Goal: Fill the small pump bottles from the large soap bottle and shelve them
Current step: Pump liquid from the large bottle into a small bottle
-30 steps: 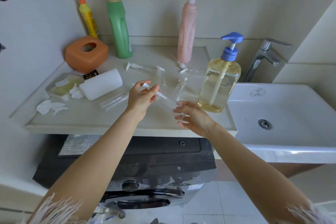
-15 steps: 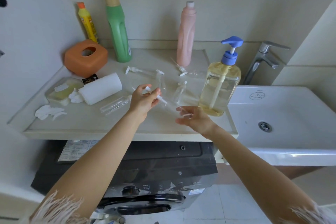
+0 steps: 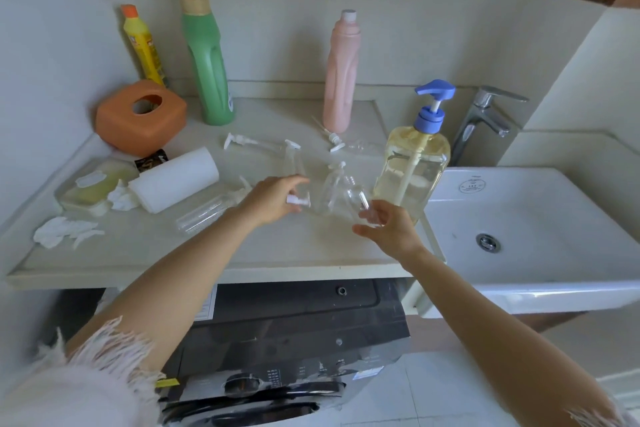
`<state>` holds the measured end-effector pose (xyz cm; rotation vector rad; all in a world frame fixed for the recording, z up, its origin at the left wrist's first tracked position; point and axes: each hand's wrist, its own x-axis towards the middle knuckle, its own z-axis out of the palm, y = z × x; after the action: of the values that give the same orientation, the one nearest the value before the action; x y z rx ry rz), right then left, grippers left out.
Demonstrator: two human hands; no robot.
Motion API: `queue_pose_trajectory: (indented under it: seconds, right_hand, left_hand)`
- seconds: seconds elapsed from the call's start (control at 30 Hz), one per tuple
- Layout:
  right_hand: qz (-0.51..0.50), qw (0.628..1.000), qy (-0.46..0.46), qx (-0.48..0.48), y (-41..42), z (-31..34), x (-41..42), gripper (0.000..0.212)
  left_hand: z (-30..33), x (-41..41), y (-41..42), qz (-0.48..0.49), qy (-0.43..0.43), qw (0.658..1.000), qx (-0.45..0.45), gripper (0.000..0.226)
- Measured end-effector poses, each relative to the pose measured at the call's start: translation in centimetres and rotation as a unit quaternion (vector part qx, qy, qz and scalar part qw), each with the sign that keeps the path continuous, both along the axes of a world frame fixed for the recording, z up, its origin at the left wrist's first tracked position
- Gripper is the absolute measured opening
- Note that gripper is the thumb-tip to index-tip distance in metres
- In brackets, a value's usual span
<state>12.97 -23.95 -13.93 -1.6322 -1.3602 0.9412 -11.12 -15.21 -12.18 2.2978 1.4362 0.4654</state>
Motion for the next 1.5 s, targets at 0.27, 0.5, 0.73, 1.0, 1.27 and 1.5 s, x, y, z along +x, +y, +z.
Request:
queue_pose_trajectory:
  seconds: [0.27, 0.5, 0.73, 1.0, 1.27, 1.5]
  right_hand:
    - [-0.008, 1.000, 0.020, 0.014, -0.1, 0.1, -0.2, 0.044]
    - [0.013, 0.998, 0.051, 0.045, -0.2, 1.8, -1.8, 0.049]
    - [0.085, 0.993, 0.011, 0.077, -1.6, 5.5, -0.9, 0.047]
    - [-0.062, 0.908, -0.155, 0.385, 0.5, 16.8, 7.1, 0.020]
    - [0.022, 0.879, -0.244, 0.408, 4.1, 16.8, 8.9, 0.019]
    - [0.015, 0.863, -0.206, 0.461, 4.1, 16.4, 8.6, 0.023]
  left_hand:
    - [-1.5, 0.4, -1.7, 0.072, 0.001, 0.968, 0.242, 0.030]
    - [5.2, 4.8, -4.8, -0.018, -0.237, 0.958, -0.162, 0.062]
    - [6.5, 7.0, -6.2, 0.051, -0.353, 0.933, -0.041, 0.042]
    - [9.9, 10.0, -5.1, 0.031, -0.318, 0.947, 0.035, 0.049]
    - [11.7, 14.1, -5.2, 0.117, -0.366, 0.923, 0.024, 0.039]
    - [11.9, 14.3, -5.7, 0.120, -0.399, 0.909, 0.034, 0.038]
